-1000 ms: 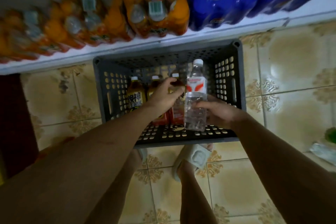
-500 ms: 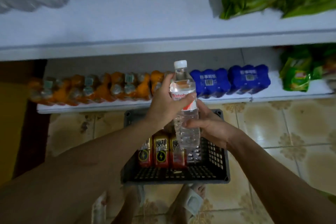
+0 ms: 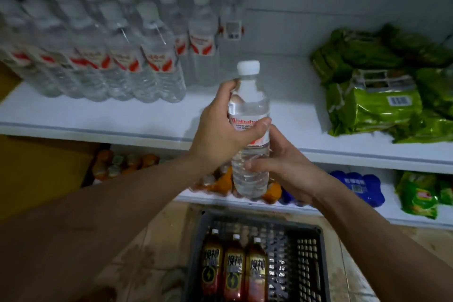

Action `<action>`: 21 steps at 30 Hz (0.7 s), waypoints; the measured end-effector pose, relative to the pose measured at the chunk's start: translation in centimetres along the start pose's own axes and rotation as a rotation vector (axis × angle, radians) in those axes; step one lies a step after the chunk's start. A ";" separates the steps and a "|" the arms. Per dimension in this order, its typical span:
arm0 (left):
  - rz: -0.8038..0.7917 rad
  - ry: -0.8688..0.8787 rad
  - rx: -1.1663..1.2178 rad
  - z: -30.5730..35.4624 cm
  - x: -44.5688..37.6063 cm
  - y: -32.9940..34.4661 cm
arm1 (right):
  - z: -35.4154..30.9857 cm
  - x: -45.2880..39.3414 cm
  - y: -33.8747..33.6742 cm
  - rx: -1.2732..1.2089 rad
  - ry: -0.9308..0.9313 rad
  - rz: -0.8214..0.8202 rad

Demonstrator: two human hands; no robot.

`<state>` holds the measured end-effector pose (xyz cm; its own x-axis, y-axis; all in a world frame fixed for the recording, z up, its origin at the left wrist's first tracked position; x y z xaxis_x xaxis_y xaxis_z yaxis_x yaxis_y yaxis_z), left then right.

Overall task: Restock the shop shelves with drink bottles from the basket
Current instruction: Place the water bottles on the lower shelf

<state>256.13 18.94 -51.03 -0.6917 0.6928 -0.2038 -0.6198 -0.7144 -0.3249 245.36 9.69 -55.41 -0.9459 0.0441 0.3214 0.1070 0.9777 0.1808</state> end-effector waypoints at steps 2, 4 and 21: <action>-0.010 0.027 -0.060 0.3 -1.5 -2.3 | -1.6 -2.4 0.5 0.091 -0.044 0.062; -0.026 0.043 -0.146 0.4 -2.8 -4.1 | -3.1 -4.6 0.6 0.186 -0.089 0.171; 0.114 0.059 -0.932 -1.3 -10.7 -11.2 | -6.6 -18.8 2.5 0.390 -0.165 0.445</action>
<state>271.00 19.67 -46.42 -0.6943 0.6455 -0.3180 0.0148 -0.4290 -0.9032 265.41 9.98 -54.86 -0.8745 0.4660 0.1344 0.4119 0.8599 -0.3015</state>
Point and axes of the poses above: each hand's wrist, its own x-axis away from the middle knuckle, its own y-axis out of the palm, z = x × y, the point moved 5 cm from there along -x, towards the middle knuckle, and after that the axes turned 6 degrees about -z, right-handed, at the moved point
